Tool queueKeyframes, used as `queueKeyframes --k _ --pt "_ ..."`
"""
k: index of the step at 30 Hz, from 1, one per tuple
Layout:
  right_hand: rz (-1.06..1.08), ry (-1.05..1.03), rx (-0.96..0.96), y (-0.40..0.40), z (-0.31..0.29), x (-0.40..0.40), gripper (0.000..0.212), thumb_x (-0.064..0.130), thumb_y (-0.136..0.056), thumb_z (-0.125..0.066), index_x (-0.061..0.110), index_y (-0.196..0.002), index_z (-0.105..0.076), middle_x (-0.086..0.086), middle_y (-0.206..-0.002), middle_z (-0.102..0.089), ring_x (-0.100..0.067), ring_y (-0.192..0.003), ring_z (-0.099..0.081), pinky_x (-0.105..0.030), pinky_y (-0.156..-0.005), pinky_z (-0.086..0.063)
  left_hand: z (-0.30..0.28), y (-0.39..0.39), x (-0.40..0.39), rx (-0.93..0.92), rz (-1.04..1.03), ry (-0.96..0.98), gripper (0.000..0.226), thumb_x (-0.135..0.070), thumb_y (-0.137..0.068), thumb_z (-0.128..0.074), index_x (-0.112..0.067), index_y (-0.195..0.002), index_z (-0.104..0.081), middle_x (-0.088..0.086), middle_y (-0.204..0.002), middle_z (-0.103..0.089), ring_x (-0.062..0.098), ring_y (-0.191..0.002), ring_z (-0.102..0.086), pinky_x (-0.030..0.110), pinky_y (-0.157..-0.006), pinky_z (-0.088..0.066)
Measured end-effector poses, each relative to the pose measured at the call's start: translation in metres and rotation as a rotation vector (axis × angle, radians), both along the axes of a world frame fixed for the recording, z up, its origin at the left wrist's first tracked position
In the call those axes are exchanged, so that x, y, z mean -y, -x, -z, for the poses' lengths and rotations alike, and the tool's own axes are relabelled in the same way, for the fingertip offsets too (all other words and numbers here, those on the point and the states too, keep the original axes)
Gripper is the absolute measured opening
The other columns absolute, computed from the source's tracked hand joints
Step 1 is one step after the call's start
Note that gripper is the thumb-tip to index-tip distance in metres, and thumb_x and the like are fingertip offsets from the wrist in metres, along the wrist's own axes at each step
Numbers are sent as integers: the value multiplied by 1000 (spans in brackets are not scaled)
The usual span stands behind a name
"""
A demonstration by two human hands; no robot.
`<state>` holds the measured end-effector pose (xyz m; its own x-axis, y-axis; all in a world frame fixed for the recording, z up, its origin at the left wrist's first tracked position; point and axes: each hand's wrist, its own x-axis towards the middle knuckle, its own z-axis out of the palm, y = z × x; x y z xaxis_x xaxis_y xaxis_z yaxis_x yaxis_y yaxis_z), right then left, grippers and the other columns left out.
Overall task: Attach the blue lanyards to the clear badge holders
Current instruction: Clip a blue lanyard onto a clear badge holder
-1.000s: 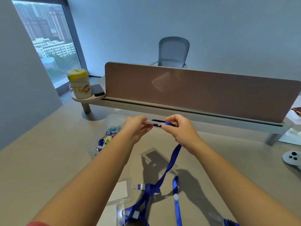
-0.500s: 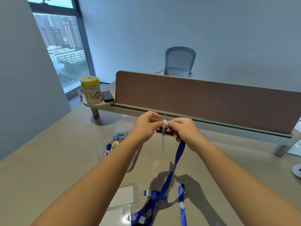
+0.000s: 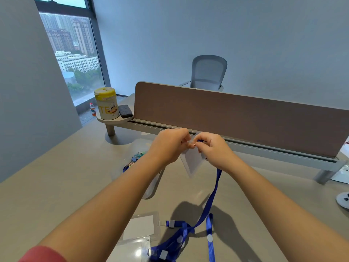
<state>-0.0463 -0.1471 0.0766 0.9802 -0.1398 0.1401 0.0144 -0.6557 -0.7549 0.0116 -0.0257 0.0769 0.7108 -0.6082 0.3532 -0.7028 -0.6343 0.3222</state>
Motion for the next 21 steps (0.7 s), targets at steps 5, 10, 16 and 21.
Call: queueKeyframes --k 5,10,16,21 --pt "-10 179 -8 4 6 1 18 13 -94 -40 21 -84 -52 -3 -76 -55 -21 -71 -48 -34 -66 -39 2 -3 -3 -138 65 68 27 -24 -83 -62 -2 -98 -67 12 -98 -71 20 -85 -63 27 -77 -51" --pt "-16 229 0 4 9 0 20 15 -95 -39 11 -98 -59 -9 -82 -58 -19 -71 -50 -38 -67 -44 7 -2 -4 -453 98 302 19 -11 -83 -61 4 -94 -67 -2 -76 -61 6 -66 -54 16 -68 -47" --pt "14 114 76 2 11 -2 17 11 -93 -40 14 -82 -52 -3 -70 -51 -15 -63 -43 -33 -61 -36 11 -1 2 -602 86 508 17 -5 -88 -53 7 -92 -64 -3 -68 -56 10 -68 -53 22 -70 -47" --pt "74 -100 133 0 12 -7 26 9 -91 -43 19 -68 -50 3 -58 -44 -11 -54 -37 -25 -53 -31 11 0 8 -634 77 601 26 -4 -91 -48 -11 -67 -57 -1 -67 -54 9 -66 -50 21 -66 -44"
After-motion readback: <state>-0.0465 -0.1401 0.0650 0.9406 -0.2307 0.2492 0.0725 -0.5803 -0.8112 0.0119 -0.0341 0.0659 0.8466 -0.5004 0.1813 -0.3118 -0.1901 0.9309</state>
